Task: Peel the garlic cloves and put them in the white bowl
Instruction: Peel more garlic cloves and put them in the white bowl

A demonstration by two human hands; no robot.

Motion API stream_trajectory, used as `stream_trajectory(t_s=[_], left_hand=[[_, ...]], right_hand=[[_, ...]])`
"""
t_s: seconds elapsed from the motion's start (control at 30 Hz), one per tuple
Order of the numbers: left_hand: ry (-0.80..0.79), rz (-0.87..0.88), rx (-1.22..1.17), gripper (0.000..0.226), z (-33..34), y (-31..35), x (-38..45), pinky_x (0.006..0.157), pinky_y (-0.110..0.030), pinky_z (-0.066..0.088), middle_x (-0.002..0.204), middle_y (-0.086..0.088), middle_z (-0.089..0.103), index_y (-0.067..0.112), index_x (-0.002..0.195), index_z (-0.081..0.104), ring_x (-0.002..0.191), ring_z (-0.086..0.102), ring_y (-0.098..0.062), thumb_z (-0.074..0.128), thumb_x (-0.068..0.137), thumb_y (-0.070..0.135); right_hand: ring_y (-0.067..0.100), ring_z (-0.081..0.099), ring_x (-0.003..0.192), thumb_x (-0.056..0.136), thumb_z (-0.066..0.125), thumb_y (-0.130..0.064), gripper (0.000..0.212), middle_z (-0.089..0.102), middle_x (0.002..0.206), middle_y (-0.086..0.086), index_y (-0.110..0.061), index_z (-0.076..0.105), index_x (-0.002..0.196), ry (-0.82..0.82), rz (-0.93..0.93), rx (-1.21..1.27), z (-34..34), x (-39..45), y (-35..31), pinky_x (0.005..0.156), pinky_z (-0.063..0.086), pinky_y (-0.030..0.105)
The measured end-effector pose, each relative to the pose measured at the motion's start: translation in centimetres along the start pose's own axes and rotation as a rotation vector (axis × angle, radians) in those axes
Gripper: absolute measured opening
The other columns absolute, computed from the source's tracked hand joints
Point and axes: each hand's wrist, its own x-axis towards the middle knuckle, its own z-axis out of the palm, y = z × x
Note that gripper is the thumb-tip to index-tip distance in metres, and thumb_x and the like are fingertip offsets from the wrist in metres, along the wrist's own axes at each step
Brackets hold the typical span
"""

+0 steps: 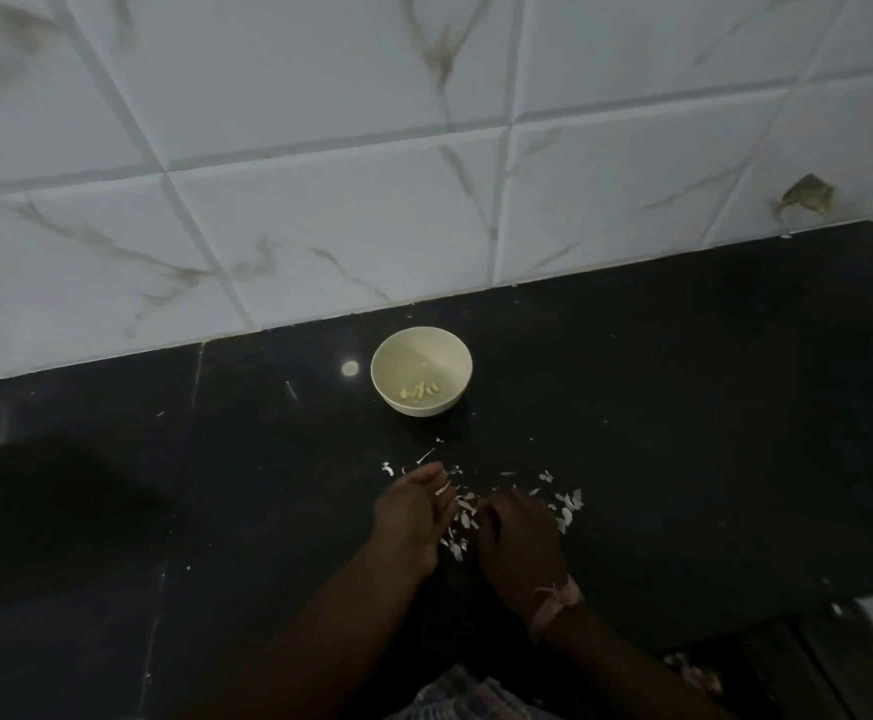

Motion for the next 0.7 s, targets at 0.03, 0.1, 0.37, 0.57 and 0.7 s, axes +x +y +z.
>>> stream_trajectory(t_s=[0.03, 0.1, 0.37, 0.57, 0.7], left_hand=[[-0.022, -0.018, 0.039, 0.039, 0.2, -0.3, -0.2, 0.092, -0.034, 0.051, 0.130, -0.016, 0.062, 0.003, 0.124, 0.062, 0.122, 0.060, -0.031, 0.027, 0.106, 0.000], [-0.088, -0.049, 0.128, 0.040, 0.7, -1.2, -0.8, 0.087, -0.030, 0.053, 0.131, -0.015, 0.062, 0.006, 0.120, 0.064, 0.121, 0.060, -0.029, 0.026, 0.106, 0.002], [-0.217, -0.136, 0.423, 0.027, 2.5, -4.0, -1.9, 0.074, -0.028, 0.055, 0.119, -0.011, 0.067, 0.010, 0.120, 0.064, 0.103, 0.065, -0.022, 0.040, 0.107, 0.013], [-0.225, -0.006, 0.407, 0.032, 4.2, -5.3, -2.2, 0.073, -0.024, 0.057, 0.102, -0.009, 0.070, 0.012, 0.102, 0.063, 0.088, 0.067, -0.018, 0.033, 0.104, 0.001], [-0.239, 0.009, 0.333, 0.027, 4.1, -5.7, -1.9, 0.071, -0.020, 0.059, 0.097, -0.010, 0.071, 0.004, 0.111, 0.064, 0.080, 0.072, -0.014, 0.039, 0.103, -0.004]], right_hand=[[0.015, 0.055, 0.086, 0.093, 0.054, -0.020, 0.012, 0.061, 0.092, -0.005, -0.023, 0.065, 0.090, 0.026, 0.005, -0.009, -0.1, -0.5, 0.6, 0.085, 0.048, 0.038], [0.016, 0.056, 0.083, 0.091, 0.059, -0.016, 0.011, 0.061, 0.088, -0.006, -0.025, 0.064, 0.087, 0.086, 0.045, -0.008, -0.5, -1.4, 1.7, 0.082, 0.048, 0.039], [0.014, 0.057, 0.089, 0.093, 0.065, -0.012, 0.011, 0.065, 0.092, -0.005, -0.022, 0.067, 0.089, 0.276, 0.308, 0.052, -4.0, -2.0, 6.8, 0.084, 0.038, 0.031], [0.020, 0.059, 0.093, 0.097, 0.062, -0.017, 0.013, 0.069, 0.099, 0.001, -0.017, 0.075, 0.100, 0.122, 0.096, -0.103, -3.8, 0.0, 7.1, 0.088, 0.036, 0.035], [0.023, 0.057, 0.093, 0.097, 0.049, -0.024, 0.026, 0.067, 0.100, 0.000, -0.023, 0.074, 0.104, -0.004, -0.025, -0.290, -3.2, 1.0, 7.8, 0.084, 0.033, 0.034]])
